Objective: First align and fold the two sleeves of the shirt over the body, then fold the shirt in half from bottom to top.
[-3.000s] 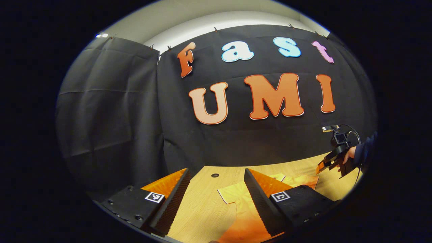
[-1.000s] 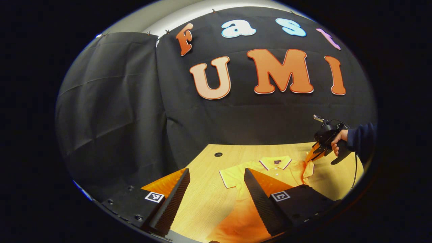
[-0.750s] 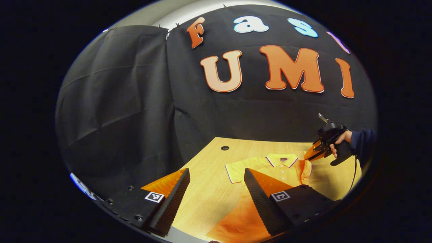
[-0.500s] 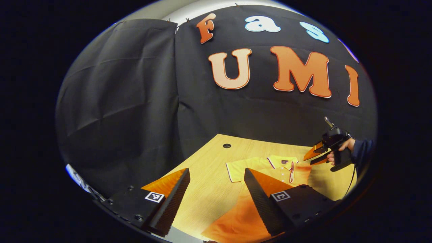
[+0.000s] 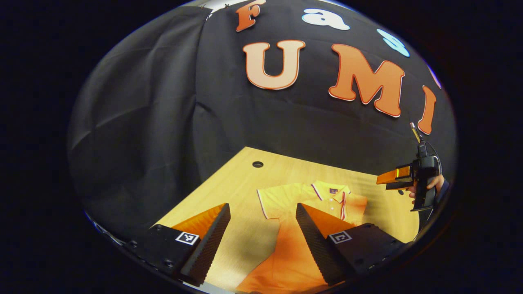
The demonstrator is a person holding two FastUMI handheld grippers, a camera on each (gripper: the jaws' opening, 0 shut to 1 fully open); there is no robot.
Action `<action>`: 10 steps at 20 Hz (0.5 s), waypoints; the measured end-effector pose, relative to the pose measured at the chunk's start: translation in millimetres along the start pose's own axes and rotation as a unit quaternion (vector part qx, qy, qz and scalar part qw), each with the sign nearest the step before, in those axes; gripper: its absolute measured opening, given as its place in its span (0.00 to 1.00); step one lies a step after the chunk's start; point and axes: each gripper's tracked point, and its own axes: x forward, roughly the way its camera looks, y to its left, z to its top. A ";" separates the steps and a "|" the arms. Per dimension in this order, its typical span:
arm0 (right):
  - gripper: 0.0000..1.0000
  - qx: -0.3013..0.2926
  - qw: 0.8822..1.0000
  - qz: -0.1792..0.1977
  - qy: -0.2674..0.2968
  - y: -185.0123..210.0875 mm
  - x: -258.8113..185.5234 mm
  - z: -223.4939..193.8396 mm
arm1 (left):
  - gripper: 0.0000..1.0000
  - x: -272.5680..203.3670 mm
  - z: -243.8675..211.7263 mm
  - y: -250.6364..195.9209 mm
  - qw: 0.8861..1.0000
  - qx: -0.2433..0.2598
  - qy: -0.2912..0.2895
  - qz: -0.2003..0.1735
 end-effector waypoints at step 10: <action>0.97 -0.045 0.991 -0.075 -0.103 14.0 -63.5 2.5 | 0.98 128.0 5.6 6.4 0.991 0.028 0.129 -0.025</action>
